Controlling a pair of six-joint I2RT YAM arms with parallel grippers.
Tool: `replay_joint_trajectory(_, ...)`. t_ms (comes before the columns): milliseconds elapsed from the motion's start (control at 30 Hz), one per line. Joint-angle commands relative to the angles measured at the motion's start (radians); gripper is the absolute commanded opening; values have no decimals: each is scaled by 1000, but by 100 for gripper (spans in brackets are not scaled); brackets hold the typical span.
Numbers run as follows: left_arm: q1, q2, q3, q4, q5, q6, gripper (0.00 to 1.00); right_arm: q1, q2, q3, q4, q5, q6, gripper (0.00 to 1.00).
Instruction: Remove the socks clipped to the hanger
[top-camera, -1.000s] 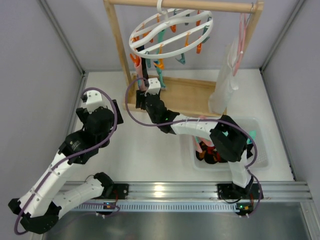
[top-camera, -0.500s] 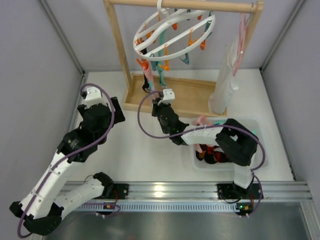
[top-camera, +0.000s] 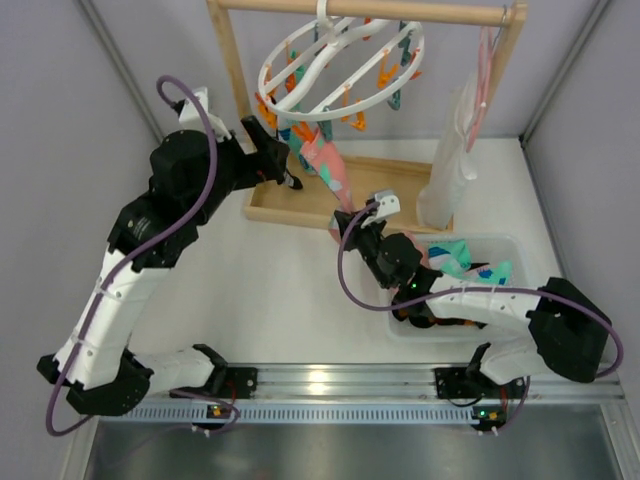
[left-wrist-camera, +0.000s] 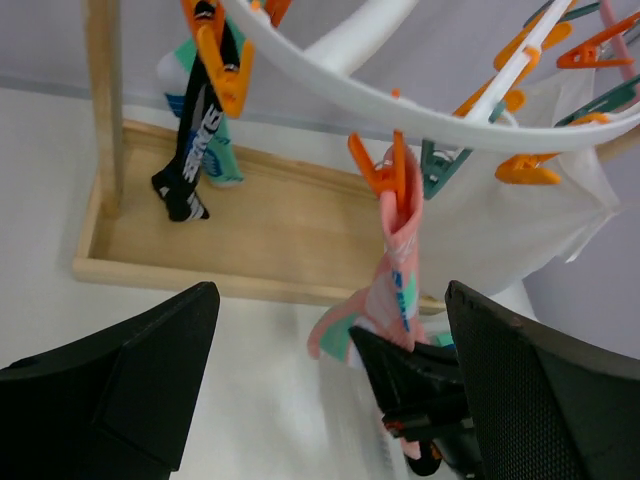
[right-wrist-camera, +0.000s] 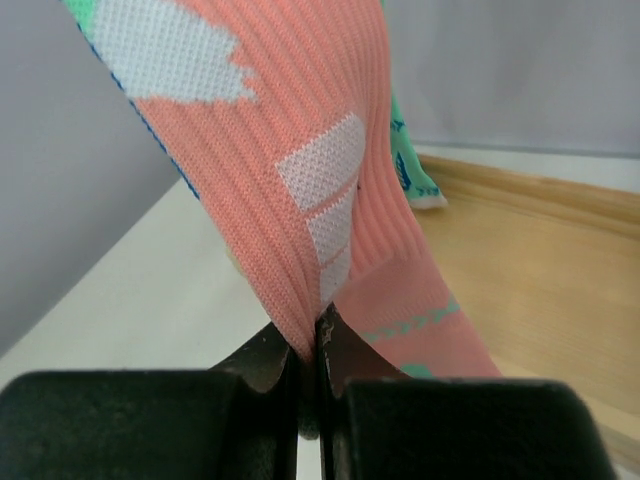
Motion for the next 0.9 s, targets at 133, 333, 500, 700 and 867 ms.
replay_joint_trajectory(133,-1,202,219,38,61,-44,97,5,-121,-55,-108,-114,49,0)
replay_joint_trajectory(333,-14,252,213,119,118,-80,93,5,-172,-58,-166,-160,101,0)
replay_joint_trajectory(500,-54,278,210,156,51,-69,90,5,-183,-59,-183,-171,113,0)
replay_joint_trajectory(700,-67,318,209,162,5,-63,80,8,-206,-70,-188,-202,139,0)
replay_joint_trajectory(867,-67,344,199,197,6,-55,67,14,-213,-67,-194,-216,145,0)
